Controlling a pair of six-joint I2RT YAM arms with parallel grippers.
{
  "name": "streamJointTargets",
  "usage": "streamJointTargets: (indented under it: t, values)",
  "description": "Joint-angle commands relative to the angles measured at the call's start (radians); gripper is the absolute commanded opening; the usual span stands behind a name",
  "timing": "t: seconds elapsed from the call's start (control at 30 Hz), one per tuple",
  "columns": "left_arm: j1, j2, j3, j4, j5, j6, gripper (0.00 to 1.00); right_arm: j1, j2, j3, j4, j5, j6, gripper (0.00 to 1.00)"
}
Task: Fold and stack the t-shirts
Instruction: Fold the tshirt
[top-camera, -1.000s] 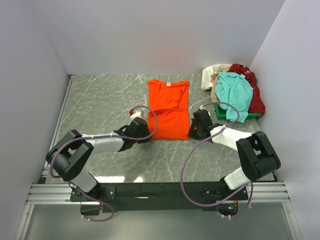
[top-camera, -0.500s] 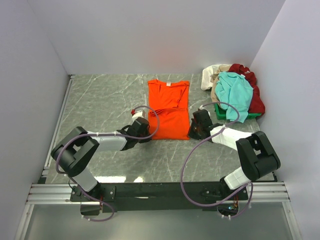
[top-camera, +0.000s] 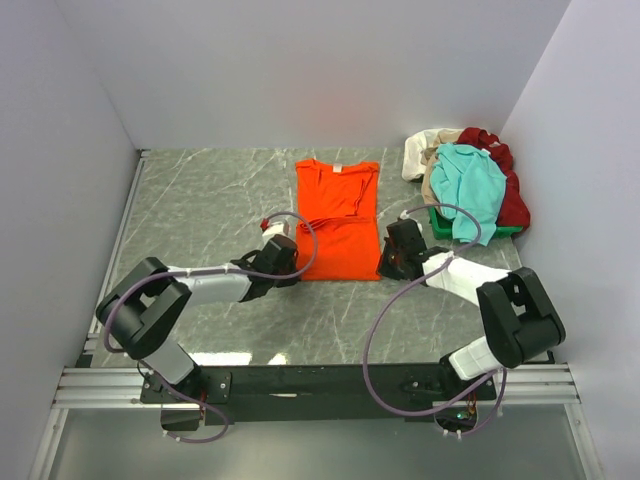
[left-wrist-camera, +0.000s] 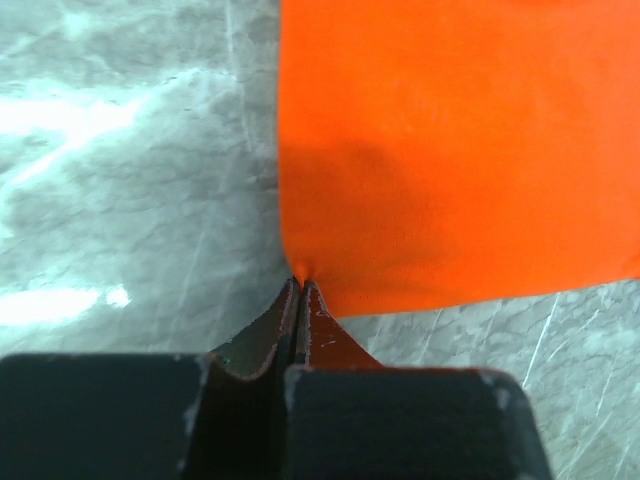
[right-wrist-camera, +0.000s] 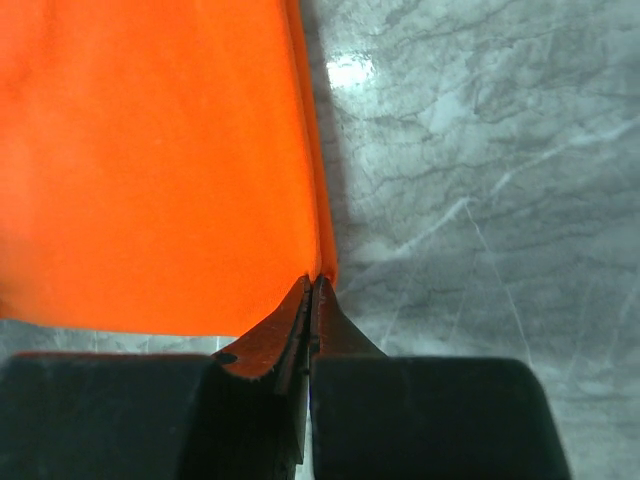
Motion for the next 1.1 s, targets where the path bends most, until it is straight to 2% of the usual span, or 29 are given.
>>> streamJointTargets:
  t: [0.0,0.23,0.53,0.83,1.07]
  values:
    - [-0.003,-0.063,-0.010,-0.072,-0.056,0.024,0.00,0.008,-0.058,0.001,-0.056,0.062,-0.017,0.00]
    - [-0.004,-0.140,-0.035,-0.080,-0.025,0.015,0.00,0.028,-0.138,-0.008,-0.111,0.078,-0.009,0.00]
    - [-0.014,-0.381,-0.026,-0.202,-0.045,0.021,0.00,0.090,-0.352,0.021,-0.267,0.157,0.012,0.00]
    - [-0.073,-0.609,-0.007,-0.348,-0.067,-0.004,0.00,0.237,-0.510,0.097,-0.450,0.272,0.071,0.00]
    - [-0.092,-0.646,-0.009,-0.313,-0.030,-0.010,0.00,0.243,-0.561,0.127,-0.450,0.321,0.064,0.00]
